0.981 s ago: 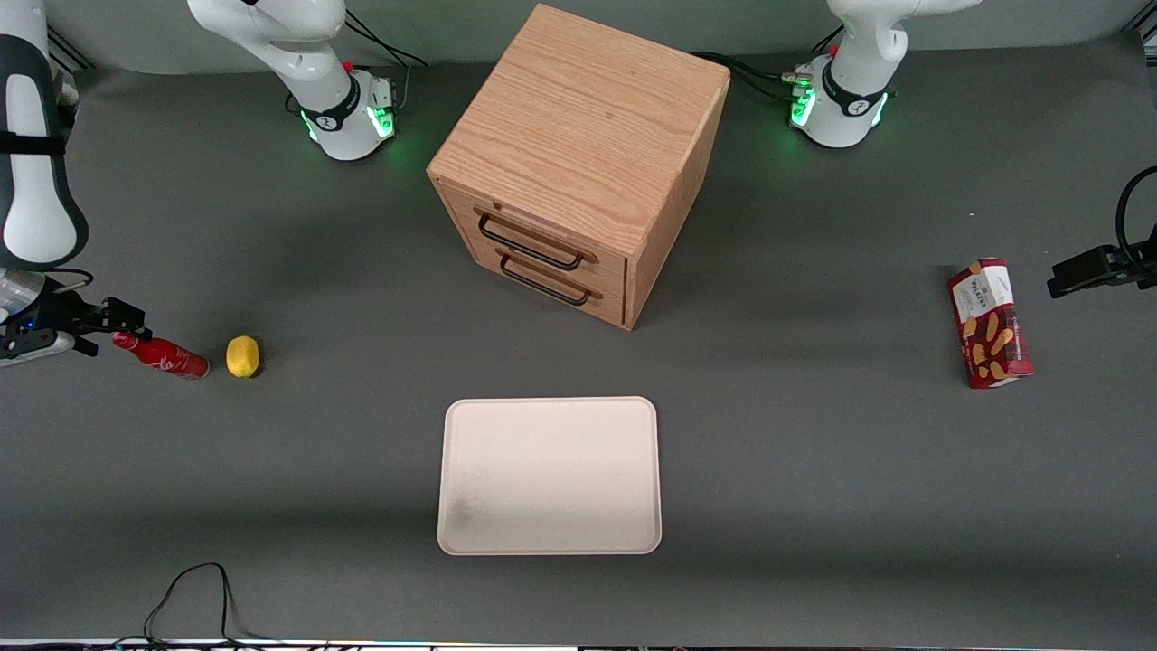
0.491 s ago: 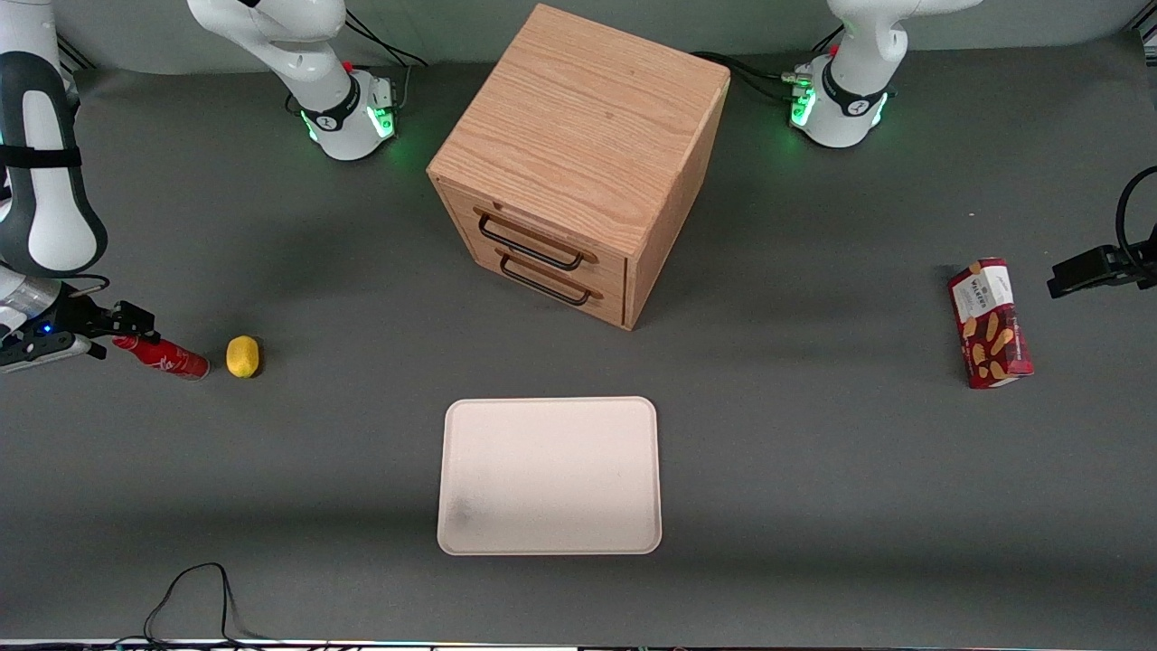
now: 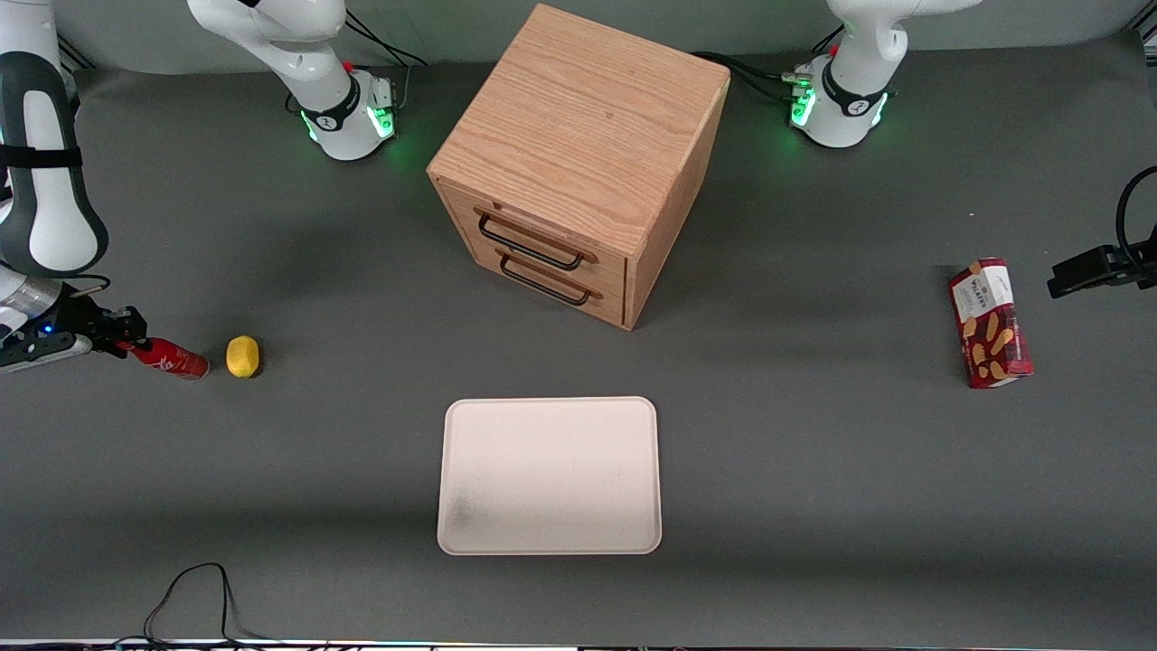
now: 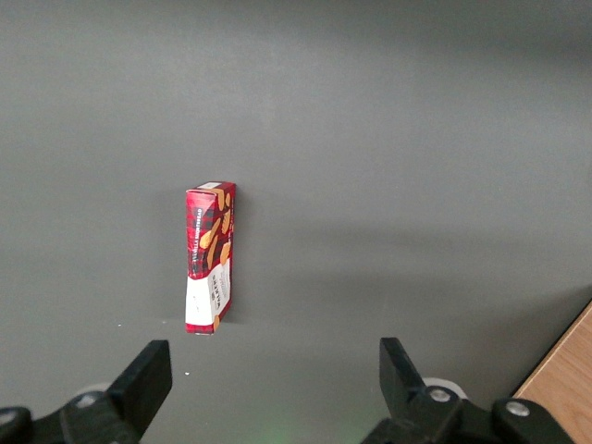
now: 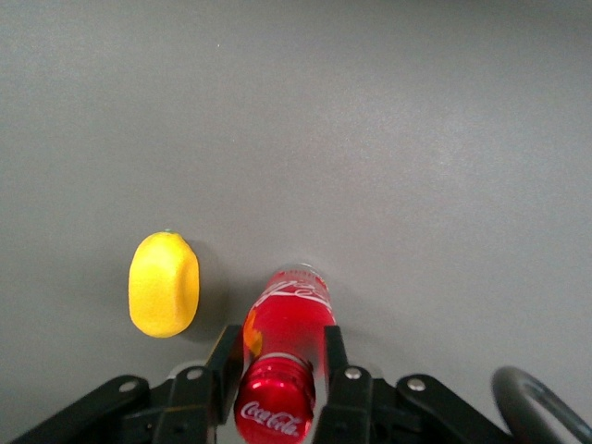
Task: Place coke bottle on tray
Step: 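Lower the open right gripper around the red bottle's body, then close the right gripper on the bottle and lift it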
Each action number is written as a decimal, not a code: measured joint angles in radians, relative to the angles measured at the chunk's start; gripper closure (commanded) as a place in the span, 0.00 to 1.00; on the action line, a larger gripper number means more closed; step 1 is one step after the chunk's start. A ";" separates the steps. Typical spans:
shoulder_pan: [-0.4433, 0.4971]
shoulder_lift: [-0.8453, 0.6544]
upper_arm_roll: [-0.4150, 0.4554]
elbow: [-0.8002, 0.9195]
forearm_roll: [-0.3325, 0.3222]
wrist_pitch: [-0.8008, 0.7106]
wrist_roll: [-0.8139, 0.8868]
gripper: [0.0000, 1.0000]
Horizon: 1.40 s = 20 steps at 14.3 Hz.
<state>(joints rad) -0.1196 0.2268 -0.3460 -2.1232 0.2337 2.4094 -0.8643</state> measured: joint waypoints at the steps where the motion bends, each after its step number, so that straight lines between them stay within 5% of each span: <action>1: 0.001 0.000 0.000 0.000 0.000 0.000 -0.001 0.72; 7: 0.004 -0.001 0.008 0.031 0.000 -0.030 -0.003 0.81; 20: 0.010 -0.067 0.011 0.681 -0.130 -0.793 0.022 0.87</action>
<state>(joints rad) -0.1095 0.1596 -0.3348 -1.4418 0.1036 1.6161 -0.8419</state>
